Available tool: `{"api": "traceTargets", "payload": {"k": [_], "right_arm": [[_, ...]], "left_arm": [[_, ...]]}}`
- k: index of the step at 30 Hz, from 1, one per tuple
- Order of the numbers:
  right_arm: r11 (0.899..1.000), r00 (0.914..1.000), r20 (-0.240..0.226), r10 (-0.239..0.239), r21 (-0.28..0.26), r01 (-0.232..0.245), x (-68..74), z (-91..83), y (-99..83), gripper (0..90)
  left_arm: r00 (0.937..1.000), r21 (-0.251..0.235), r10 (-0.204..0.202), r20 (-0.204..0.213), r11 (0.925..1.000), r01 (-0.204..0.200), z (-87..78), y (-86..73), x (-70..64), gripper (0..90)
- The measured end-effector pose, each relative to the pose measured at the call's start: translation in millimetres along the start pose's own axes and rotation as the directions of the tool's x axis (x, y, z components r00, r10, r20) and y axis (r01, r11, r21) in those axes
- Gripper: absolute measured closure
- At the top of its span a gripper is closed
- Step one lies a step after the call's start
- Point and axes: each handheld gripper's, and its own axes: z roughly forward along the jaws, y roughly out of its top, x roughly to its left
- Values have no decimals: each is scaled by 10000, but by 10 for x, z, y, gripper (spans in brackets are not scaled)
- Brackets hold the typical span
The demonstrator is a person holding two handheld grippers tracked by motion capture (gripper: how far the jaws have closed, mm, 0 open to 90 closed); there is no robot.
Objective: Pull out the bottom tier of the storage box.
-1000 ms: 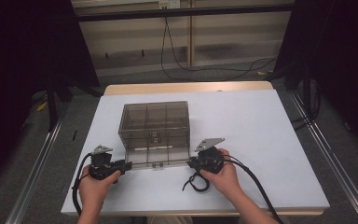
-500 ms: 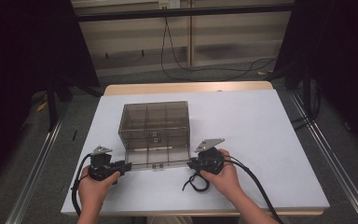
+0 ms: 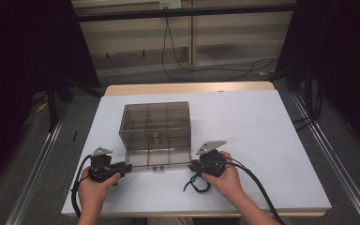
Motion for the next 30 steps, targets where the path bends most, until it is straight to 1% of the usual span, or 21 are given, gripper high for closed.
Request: {"api": "traceTargets", "payload": {"k": [10, 14, 16, 21, 27, 30], "right_arm": [[10000, 9999, -133, -20, 7, 20, 17, -11, -13, 751], [10000, 10000, -86, -34, 43, 34, 23, -15, -15, 750], [10000, 9999, -120, -29, 49, 30, 25, -18, -18, 749], [10000, 9998, -214, -64, 66, 66, 35, -24, -22, 749], [10000, 9996, -270, -74, 58, 76, 45, -28, -36, 749], [9999, 9997, -243, -69, 116, 72, 51, -31, -39, 749]], "left_arm": [[10000, 6, -3, -22, 10000, 3, -9, -8, -9, 623], [10000, -60, -73, -36, 10000, 73, -7, -12, -15, 623], [10000, 7, 3, -20, 10000, -3, -14, -14, -12, 623], [10000, 16, 33, -53, 10000, -33, -23, -21, -16, 621], [10000, -28, -48, -50, 10000, 48, -26, -31, -29, 618], [10000, -4, -21, -18, 10000, 21, -32, -38, -27, 617]]}}
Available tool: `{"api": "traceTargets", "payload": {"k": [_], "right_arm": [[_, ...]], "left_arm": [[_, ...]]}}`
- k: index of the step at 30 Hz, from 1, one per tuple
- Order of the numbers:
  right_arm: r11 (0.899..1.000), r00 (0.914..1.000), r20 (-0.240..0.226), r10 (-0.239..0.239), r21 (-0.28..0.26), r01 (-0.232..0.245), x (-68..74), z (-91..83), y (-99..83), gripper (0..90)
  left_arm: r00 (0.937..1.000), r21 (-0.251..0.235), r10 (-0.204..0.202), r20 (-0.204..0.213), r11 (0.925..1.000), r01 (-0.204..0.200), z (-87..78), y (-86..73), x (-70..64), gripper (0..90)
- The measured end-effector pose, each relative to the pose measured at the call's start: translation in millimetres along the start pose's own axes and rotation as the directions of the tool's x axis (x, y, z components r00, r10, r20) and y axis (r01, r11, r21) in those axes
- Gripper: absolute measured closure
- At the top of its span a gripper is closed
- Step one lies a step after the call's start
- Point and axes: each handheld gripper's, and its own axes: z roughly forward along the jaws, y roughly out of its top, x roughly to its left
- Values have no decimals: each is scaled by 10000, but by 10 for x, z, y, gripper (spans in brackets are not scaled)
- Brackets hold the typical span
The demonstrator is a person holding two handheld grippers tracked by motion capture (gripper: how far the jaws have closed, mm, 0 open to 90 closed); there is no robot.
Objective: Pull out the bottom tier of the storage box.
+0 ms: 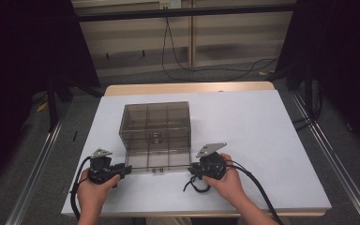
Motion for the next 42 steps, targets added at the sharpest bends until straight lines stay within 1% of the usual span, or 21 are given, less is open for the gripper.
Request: {"api": "traceTargets", "payload": {"k": [3, 8, 9, 12, 18, 20, 21, 22, 23, 25, 26, 28, 30, 31, 33, 34, 37, 39, 41, 42], "right_arm": [[10000, 10000, -64, -49, 19, 49, 8, -4, -7, 749], [10000, 9999, -112, -80, 11, 80, 24, -11, -15, 749], [10000, 9999, -109, -71, 5, 71, 26, -11, -17, 749], [9999, 9998, -157, -107, -6, 107, 32, -13, -20, 750], [9999, 9998, -122, -152, 25, 153, 37, -20, -21, 744], [9999, 9997, -177, -148, 5, 148, 37, -18, -22, 733], [9997, 9997, -55, -247, 17, 248, 42, -19, -20, 705], [9995, 9995, 46, -313, 95, 312, 42, -25, -17, 703], [9994, 9994, 81, -332, 98, 332, 38, -34, -15, 693], [9997, 9997, 64, -243, 59, 242, 30, -44, -16, 683], [9998, 9998, 85, -179, 70, 178, 17, -71, -15, 666], [9998, 9998, 69, -175, 38, 175, 6, -99, -17, 658], [9998, 9998, 59, -173, 44, 173, 0, -112, -19, 653], [9999, 9998, 95, -159, 13, 159, -14, -146, -22, 644], [10000, 10000, 47, -53, -69, 53, -21, -170, -27, 635], [10000, 9999, 110, -53, -33, 53, -22, -187, -27, 632], [10000, 9999, 107, -71, -31, 72, -28, -211, -31, 624], [9999, 9999, 65, -127, 22, 127, -36, -224, -40, 615], [10000, 10000, 46, -56, 67, 56, -38, -238, -47, 612], [9999, 10000, 21, -61, 81, 61, -39, -253, -50, 610]], "left_arm": [[10000, 2, 54, -14, 10000, -54, -5, -5, 3, 614], [10000, -45, -35, -25, 10000, 35, -8, -15, -7, 609], [10000, 9, 43, -16, 10000, -43, -14, -17, -2, 609], [10000, 33, 76, -13, 10000, -76, -19, -19, -2, 609], [10000, -13, 39, -17, 10000, -39, -17, -31, -10, 603], [10000, -7, -13, 22, 10000, 13, -18, -33, -9, 585], [9999, -30, -85, 76, 10000, 86, -14, -36, -6, 569], [9999, -30, -111, 115, 9999, 111, -10, -42, -5, 565], [9999, 30, -50, 128, 10000, 50, -8, -46, 1, 564], [9997, -89, -173, 192, 9998, 174, -4, -50, -2, 559], [9997, -37, -100, 221, 9999, 101, -11, -49, -2, 543], [9997, -68, -119, 209, 9999, 120, -8, -50, -10, 525], [9998, -57, -9, 195, 10000, 10, -8, -49, -16, 516], [9997, -58, 48, 225, 10000, -47, -9, -51, -23, 501], [9997, -75, 113, 235, 9999, -111, -17, -51, -26, 488], [9996, -57, 115, 270, 9999, -113, -21, -51, -27, 485], [9996, -36, 81, 270, 10000, -80, -24, -55, -34, 462], [9995, -27, 57, 298, 10000, -56, -35, -62, -33, 448], [9996, 4, 84, 286, 10000, -84, -53, -68, -25, 436], [9995, -14, 31, 308, 10000, -30, -71, -74, -21, 429]]}}
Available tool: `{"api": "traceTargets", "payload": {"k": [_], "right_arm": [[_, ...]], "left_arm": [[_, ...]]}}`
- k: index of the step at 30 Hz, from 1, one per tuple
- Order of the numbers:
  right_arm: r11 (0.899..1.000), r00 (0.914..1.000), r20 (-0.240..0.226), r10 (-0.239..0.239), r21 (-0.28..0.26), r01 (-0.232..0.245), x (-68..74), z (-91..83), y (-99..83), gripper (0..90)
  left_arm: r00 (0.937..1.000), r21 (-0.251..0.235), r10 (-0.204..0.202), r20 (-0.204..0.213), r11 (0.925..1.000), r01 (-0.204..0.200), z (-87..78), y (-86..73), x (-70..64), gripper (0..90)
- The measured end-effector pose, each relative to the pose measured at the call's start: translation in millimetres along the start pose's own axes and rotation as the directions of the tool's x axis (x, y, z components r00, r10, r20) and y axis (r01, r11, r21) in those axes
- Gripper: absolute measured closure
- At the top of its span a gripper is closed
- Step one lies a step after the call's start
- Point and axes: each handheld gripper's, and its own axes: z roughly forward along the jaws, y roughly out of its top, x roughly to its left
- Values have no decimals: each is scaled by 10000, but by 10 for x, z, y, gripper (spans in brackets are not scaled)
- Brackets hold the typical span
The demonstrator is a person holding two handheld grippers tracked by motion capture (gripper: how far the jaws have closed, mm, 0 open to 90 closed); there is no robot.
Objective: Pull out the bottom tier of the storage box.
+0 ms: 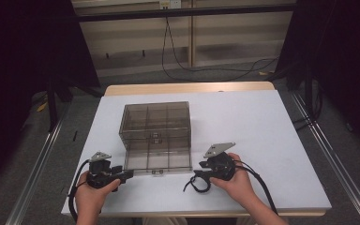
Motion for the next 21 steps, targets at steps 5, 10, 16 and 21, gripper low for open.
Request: {"api": "traceTargets", "payload": {"k": [5, 10, 16, 21], "right_arm": [[10000, 10000, -12, 68, 71, -68, -6, -32, -7, 587], [9997, 9997, 6, 228, 73, -228, -38, -73, -16, 587], [9994, 9997, 8, 258, 210, -259, -65, -109, -14, 588], [9991, 9996, -95, 277, 331, -274, -76, -119, -12, 592]], "left_arm": [[10000, -9, 2, 65, 10000, -2, -18, -20, 12, 396], [9999, -126, 77, 120, 9999, -75, -33, -32, 18, 361], [9996, -146, 209, 209, 9997, -206, -34, -34, 14, 309], [9995, -181, 221, 245, 9996, -217, -45, -31, 9, 291]]}}
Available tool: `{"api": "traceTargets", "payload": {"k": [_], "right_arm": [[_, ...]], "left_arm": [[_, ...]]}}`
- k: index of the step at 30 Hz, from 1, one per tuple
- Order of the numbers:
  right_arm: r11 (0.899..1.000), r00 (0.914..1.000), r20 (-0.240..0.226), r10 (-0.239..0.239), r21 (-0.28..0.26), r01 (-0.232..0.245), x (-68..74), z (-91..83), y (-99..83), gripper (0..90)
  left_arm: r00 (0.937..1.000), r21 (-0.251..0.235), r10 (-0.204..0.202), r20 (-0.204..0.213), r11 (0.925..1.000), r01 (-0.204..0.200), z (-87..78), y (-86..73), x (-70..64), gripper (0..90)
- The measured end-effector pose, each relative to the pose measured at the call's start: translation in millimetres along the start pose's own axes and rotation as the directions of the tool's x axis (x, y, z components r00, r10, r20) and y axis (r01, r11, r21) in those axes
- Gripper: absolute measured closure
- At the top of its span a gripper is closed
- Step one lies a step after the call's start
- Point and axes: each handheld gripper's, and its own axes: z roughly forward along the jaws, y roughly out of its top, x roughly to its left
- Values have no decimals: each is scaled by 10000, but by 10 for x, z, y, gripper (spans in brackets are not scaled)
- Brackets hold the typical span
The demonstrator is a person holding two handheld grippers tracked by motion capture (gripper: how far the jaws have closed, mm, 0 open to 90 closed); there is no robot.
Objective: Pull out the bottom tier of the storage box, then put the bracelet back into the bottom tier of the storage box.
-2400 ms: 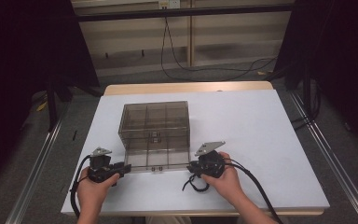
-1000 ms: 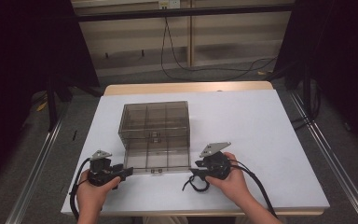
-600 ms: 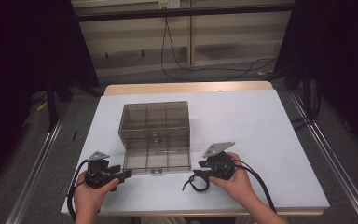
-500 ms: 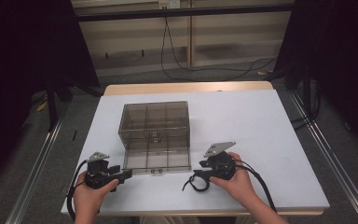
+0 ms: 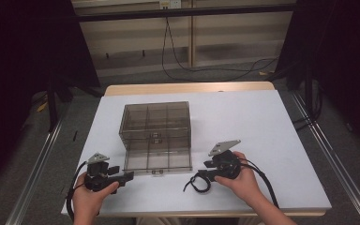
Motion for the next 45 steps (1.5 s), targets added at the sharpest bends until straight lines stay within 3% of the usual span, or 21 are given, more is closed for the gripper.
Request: {"api": "traceTargets", "payload": {"k": [6, 10, 16, 21, 25, 29, 35, 45], "right_arm": [[9997, 9999, -142, -84, 241, 87, 27, -7, 17, 599], [9983, 9994, -141, -312, 491, 319, 31, 5, 19, 613], [9954, 9990, -224, -399, 858, 417, 59, 38, 36, 628], [9884, 9961, -172, -862, 1240, 876, 71, 88, 25, 645], [9854, 9971, -170, -739, 1522, 756, 87, 110, 31, 692], [9780, 9954, -150, -943, 1855, 954, 82, 147, 18, 735], [9775, 9969, -212, -761, 1957, 788, 57, 144, 29, 816], [9724, 9959, -362, -829, 2159, 888, 54, 71, 102, 839]], "left_arm": [[9996, 348, -166, 214, 9993, 159, 4, 16, 17, 221], [9996, 139, 95, 265, 9999, -99, -3, 29, 3, 199], [9991, 30, 70, 408, 10000, -72, -14, 40, 12, 152], [9993, -47, 43, 381, 10000, -41, -21, 44, 1, 111], [9991, -59, 123, 394, 9999, -121, -12, 62, 14, 90], [9992, -134, 142, 368, 9998, -137, -16, 69, 17, 81], [9993, -110, 232, 306, 9997, -229, -29, 78, 25, 81], [9991, -59, 364, 227, 9993, -363, -40, 74, 13, 77]]}}
